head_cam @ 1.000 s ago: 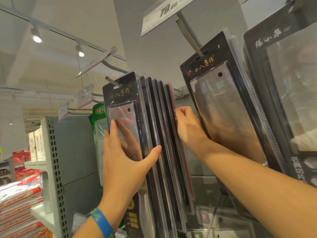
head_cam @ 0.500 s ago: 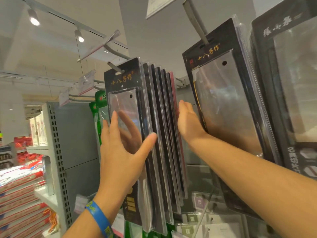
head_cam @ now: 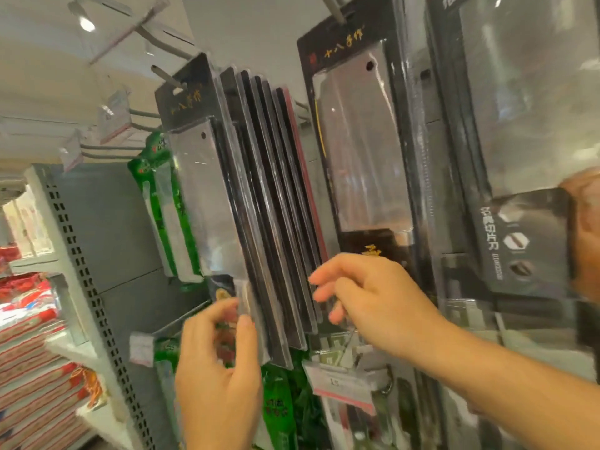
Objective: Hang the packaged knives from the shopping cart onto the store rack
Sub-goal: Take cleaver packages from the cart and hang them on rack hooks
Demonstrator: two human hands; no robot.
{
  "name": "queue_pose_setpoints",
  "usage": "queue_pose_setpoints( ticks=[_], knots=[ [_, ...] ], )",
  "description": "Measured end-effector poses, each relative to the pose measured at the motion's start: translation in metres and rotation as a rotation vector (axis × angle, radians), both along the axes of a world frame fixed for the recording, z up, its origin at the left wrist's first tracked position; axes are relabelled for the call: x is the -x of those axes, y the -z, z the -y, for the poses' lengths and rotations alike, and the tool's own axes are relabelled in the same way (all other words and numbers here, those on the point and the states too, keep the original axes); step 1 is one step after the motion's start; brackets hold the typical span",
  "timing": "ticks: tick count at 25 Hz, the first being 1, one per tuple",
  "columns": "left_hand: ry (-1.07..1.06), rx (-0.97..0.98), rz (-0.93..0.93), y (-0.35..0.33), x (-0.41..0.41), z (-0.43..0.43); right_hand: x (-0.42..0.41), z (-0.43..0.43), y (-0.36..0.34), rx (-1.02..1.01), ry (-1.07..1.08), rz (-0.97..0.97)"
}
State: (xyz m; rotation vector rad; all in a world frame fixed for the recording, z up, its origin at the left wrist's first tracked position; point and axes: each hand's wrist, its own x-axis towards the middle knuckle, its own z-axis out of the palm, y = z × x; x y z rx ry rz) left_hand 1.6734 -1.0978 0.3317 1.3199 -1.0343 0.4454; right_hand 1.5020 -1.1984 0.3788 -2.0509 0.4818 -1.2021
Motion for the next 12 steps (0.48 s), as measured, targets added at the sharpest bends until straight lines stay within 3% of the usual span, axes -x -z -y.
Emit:
queue_pose_setpoints(
  ticks=[6,12],
  knots=[
    [0.332,-0.17,-0.118,0.015,0.049,0.022,0.05,-0.014,0.032,-0.026,0.188,0.137],
    [0.483,-0.199,-0.295,0.027,0.076,0.042,0.074,-0.017,0.048,-0.004,0.419,0.152]
  ],
)
